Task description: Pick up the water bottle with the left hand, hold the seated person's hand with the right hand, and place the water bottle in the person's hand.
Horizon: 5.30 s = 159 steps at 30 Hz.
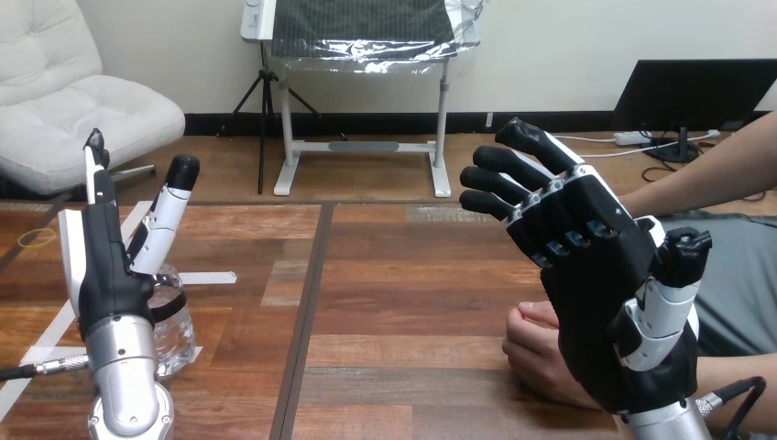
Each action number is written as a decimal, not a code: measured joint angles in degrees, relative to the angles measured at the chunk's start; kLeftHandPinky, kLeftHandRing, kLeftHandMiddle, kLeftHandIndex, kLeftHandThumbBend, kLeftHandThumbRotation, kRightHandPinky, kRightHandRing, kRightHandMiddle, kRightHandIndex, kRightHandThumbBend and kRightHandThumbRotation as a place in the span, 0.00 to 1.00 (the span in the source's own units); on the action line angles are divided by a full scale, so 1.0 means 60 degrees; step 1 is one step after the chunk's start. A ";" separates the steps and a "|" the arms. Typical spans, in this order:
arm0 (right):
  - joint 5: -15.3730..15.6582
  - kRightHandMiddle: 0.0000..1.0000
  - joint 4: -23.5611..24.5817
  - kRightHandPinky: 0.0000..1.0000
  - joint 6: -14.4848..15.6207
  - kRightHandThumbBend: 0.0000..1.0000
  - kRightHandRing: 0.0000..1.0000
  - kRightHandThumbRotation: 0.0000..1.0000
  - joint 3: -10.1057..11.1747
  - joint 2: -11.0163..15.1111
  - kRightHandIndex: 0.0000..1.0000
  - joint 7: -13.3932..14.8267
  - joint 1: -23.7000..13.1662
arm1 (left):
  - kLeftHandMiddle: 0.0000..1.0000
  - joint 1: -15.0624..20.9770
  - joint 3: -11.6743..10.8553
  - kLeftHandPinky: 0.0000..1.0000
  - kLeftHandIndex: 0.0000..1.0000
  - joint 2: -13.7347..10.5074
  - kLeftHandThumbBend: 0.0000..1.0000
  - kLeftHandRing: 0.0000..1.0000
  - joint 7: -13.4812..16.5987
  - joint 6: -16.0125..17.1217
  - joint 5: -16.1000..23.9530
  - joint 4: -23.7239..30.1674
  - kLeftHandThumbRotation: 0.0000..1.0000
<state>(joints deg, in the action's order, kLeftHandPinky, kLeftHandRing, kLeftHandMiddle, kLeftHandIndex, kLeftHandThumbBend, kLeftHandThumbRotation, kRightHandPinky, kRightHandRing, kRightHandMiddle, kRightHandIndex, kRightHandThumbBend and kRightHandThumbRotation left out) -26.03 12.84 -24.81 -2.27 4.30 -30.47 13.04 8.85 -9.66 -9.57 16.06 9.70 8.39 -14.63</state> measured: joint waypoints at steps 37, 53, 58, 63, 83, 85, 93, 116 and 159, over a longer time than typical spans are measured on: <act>-0.0037 0.82 0.0001 0.80 0.0187 0.74 0.81 1.00 0.0020 0.0065 0.84 0.0173 0.0000 | 1.00 0.0067 -0.0069 1.00 1.00 -0.0013 0.83 1.00 0.0899 -0.0192 0.0431 0.0070 0.68; -0.0037 0.82 0.0001 0.80 0.0188 0.74 0.82 1.00 0.0018 0.0067 0.84 0.0177 -0.0002 | 1.00 0.0310 -0.0247 1.00 1.00 -0.0047 0.85 1.00 0.1584 0.0252 0.0499 -0.0425 0.69; -0.0038 0.82 0.0001 0.80 0.0188 0.74 0.82 1.00 0.0019 0.0069 0.85 0.0174 -0.0002 | 1.00 0.0376 -0.0305 1.00 1.00 -0.0047 0.86 1.00 0.1699 0.0251 0.0518 -0.0450 0.71; -0.0038 0.82 0.0001 0.80 0.0188 0.74 0.82 1.00 0.0019 0.0068 0.85 0.0170 -0.0003 | 1.00 0.0438 -0.0345 1.00 1.00 -0.0050 0.86 1.00 0.1838 0.0249 0.0567 -0.0451 0.73; -0.0036 0.83 0.0001 0.80 0.0187 0.74 0.82 1.00 0.0021 0.0071 0.84 0.0146 -0.0003 | 1.00 0.0694 -0.0444 1.00 1.00 -0.0094 0.86 1.00 0.1888 0.0217 0.0525 -0.0666 0.73; -0.0036 0.83 0.0001 0.80 0.0187 0.74 0.82 1.00 0.0021 0.0070 0.85 0.0143 -0.0003 | 1.00 0.0733 -0.0446 1.00 1.00 -0.0104 0.85 1.00 0.1849 0.0201 0.0502 -0.0713 0.71; -0.0058 0.83 0.0001 0.81 0.0187 0.74 0.82 1.00 0.0024 0.0077 0.85 0.0105 -0.0003 | 1.00 0.1066 -0.0456 1.00 1.00 -0.0182 0.84 1.00 0.1704 0.0203 0.0383 -0.1291 0.64; -0.0091 0.83 0.0001 0.81 0.0187 0.74 0.83 1.00 0.0062 0.0084 0.85 -0.0010 -0.0003 | 1.00 0.2110 -0.0398 1.00 1.00 -0.0518 0.88 1.00 0.1467 0.0184 0.0263 -0.4314 0.54; -0.0177 0.83 0.0001 0.82 0.0186 0.74 0.83 1.00 0.0087 0.0084 0.85 -0.0122 -0.0002 | 1.00 0.3399 0.0013 1.00 1.00 -0.0990 0.99 1.00 0.2171 -0.0289 0.0279 -0.6887 0.18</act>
<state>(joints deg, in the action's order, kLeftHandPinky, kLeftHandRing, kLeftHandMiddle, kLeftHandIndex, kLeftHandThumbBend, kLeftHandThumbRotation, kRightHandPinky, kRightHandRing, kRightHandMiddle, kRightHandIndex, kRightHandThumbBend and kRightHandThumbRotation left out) -27.09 12.85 -23.69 -1.75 4.80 -31.20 13.03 29.24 -9.58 -15.50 29.08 7.97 10.06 -55.95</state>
